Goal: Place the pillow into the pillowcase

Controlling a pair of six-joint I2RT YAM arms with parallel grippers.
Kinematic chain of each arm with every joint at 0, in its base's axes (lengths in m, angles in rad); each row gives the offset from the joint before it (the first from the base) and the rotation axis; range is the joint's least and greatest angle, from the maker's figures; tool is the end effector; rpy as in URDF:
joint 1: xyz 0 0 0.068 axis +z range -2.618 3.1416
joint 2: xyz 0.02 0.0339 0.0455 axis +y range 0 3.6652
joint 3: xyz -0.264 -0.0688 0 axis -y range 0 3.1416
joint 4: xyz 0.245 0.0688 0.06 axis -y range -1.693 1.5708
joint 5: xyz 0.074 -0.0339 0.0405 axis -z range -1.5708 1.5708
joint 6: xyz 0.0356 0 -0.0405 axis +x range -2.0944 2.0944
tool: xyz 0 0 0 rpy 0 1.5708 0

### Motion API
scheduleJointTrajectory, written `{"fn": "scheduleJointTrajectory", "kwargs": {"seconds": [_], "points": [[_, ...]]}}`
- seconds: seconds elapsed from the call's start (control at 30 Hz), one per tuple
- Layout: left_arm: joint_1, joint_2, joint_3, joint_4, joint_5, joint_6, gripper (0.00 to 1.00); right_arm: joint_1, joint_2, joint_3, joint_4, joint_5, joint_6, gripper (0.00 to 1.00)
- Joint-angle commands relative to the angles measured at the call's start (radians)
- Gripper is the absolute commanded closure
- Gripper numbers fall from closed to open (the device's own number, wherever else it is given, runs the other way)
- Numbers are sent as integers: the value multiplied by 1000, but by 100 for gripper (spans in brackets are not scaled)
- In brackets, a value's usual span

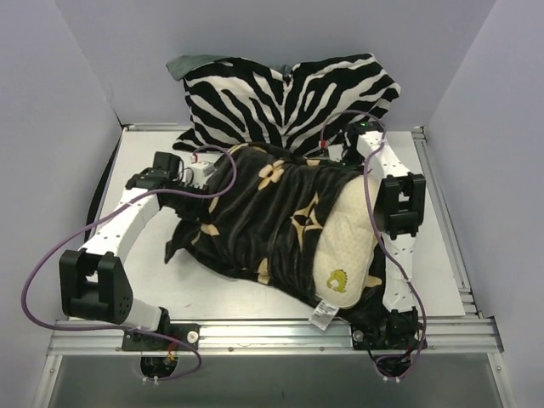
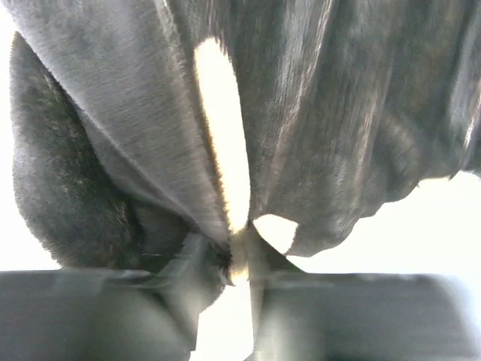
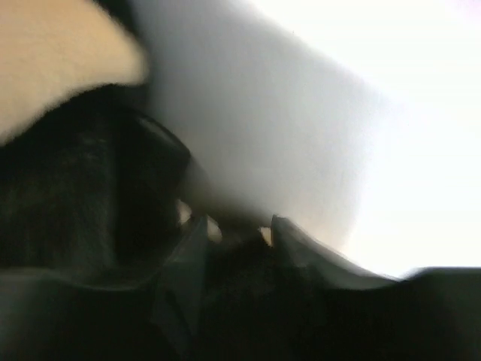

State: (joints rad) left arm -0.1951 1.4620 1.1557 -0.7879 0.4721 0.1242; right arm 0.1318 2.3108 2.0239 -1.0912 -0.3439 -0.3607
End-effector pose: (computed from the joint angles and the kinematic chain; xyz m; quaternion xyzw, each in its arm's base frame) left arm 0.2828 -0.0724 0.2653 0.2047 0.9240 -0.2352 0.2213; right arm 0.4649 0.0737 0.1911 -0.2550 0.9471 0.1584 0.1136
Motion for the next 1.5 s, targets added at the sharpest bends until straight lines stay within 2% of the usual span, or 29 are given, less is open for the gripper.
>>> {"fn": "scheduleJointTrajectory", "kwargs": {"seconds": [0.0,0.03,0.07,0.1,0.13,0.17,0.2,0.23,0.3,0.33,0.37,0.4,0.5,0.53,0.57,0.6,0.63,0.67,0.7,0.8,0.83,0.97,1.13,1.33,1.37,1.47], "points": [[122,0,27,-48,-121,-5,60,0,65,168,-75,14,43,44],[141,11,53,-51,-118,-6,46,-6,68,212,-85,35,45,35],[154,24,90,-51,-112,-5,42,-36,67,217,-84,93,45,25],[157,29,154,-45,-92,0,39,-55,44,211,-84,118,43,20],[149,35,189,-36,-86,12,38,-82,32,196,-84,140,42,15],[137,47,220,-4,-81,9,38,-128,4,185,-81,167,42,6],[122,58,283,10,-76,5,37,-176,-7,180,-79,208,42,5],[65,73,317,18,-72,-11,27,-207,-17,179,-81,230,46,5],[-7,139,434,22,-66,-11,24,-301,-48,185,-82,256,49,2],[-85,165,467,22,-66,-14,9,-329,-60,187,-84,255,54,0],[-117,214,505,41,-64,-24,2,-357,-88,182,-85,253,54,0],[-159,242,538,58,-79,-69,3,-403,-103,179,-93,222,51,0],[-297,383,695,68,-161,-112,3,-486,-172,125,-180,64,52,5],[-323,418,781,69,-171,-118,2,-500,-197,87,-224,-81,54,9],[-370,495,826,69,-165,-158,3,-509,-250,41,-234,-149,66,13],[-388,533,878,67,-150,-216,3,-515,-278,-76,-242,-214,74,15],[-403,572,965,65,-121,-247,2,-514,-306,-140,-246,-360,83,19],[-423,648,1016,65,-51,-277,3,-505,-359,-202,-239,-416,91,21],[-435,684,1056,67,-17,-335,4,-494,-382,-332,-231,-475,95,23],[-492,762,1131,79,11,-344,9,-456,-436,-502,-147,-618,162,28],[-500,771,1133,81,28,-351,10,-452,-442,-596,-63,-645,193,32],[-517,810,1092,87,74,-409,13,-442,-445,-715,154,-650,319,34],[-532,848,1055,87,54,-371,14,-387,-442,-810,353,-642,439,41],[-558,951,1139,84,97,-347,18,-325,-444,-886,474,-641,526,59],[-563,972,1171,85,111,-342,21,-324,-448,-892,484,-639,531,61],[-566,1000,1226,88,128,-330,60,-324,-461,-903,501,-642,540,71]]}}
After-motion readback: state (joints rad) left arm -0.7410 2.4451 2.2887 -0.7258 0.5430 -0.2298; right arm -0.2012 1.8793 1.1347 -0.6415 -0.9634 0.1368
